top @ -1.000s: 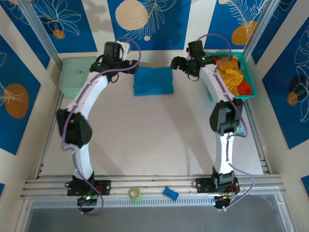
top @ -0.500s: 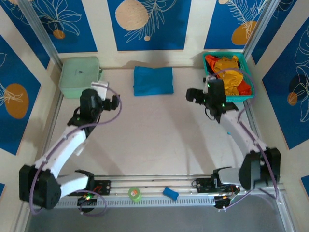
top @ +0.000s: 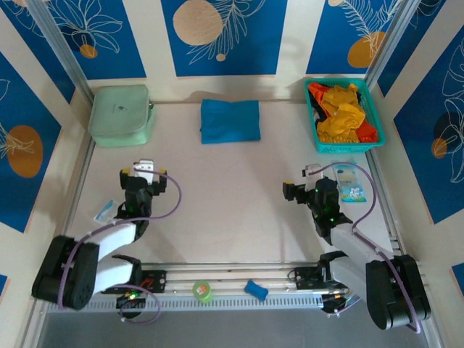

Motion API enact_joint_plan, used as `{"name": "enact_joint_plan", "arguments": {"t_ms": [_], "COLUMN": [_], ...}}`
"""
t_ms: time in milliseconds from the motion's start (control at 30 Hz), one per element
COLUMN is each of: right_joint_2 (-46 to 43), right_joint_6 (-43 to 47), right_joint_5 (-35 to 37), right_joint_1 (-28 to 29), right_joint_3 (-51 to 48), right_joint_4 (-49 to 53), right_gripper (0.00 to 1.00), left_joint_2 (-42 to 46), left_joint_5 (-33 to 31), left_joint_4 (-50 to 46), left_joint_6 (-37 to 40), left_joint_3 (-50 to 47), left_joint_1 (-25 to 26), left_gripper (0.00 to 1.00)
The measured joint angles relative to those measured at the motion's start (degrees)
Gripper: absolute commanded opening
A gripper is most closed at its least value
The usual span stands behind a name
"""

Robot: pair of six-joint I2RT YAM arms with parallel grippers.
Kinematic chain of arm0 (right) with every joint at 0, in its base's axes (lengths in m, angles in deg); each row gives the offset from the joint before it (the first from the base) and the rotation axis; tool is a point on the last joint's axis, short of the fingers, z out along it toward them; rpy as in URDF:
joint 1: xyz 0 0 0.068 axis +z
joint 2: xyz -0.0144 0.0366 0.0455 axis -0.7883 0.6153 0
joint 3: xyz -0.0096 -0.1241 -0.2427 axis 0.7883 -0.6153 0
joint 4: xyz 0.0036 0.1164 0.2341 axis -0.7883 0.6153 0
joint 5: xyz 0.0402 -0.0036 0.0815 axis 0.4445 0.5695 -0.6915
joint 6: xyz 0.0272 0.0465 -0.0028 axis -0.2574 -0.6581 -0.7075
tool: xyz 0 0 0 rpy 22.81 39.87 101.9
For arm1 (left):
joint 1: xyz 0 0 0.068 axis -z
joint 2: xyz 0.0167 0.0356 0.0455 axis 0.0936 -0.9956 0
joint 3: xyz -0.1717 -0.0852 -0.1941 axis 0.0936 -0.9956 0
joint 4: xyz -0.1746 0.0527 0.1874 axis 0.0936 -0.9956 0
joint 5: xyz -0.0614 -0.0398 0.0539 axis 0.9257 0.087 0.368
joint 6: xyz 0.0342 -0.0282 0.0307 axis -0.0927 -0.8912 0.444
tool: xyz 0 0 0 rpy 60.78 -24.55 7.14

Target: Fold and stack the t-shirts

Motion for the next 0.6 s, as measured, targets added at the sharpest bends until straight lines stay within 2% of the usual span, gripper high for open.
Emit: {"name": "enact_joint_plan", "arguments": {"t_ms": [267, 367, 500, 600], "right_joint_2": [6.91, 12.85, 20.81, 26.1], "right_joint_6": [2.08, 1.95, 1.84, 1.64], "right_joint_5": [-1.53, -3.15, -5.88, -7.87], "right_joint_1": [-1.97, -3.67, -5.27, -6.29], "right_joint_3": [-2.43, -2.4, -1.77, -0.66], "right_joint_4": [-16.13, -23.63, -29.62, -33.24], "right_gripper": [0.98, 0.98, 0.97, 0.98], "left_joint_2": [-12.44, -20.98, -22.64, -21.66], "left_joint_5": [1.9, 3.8, 6.43, 11.32], "left_joint_4": [16.96, 24.68, 23.85, 18.16], "left_joint_6": [0.48, 1.25, 1.36, 0.63], "left_joint_3": [-2.67, -2.05, -1.09, 3.76], "left_joint_1": [-1.36, -1.62, -2.75, -5.4], "left_gripper": [0.99, 0.99, 0.99, 0.99]}}
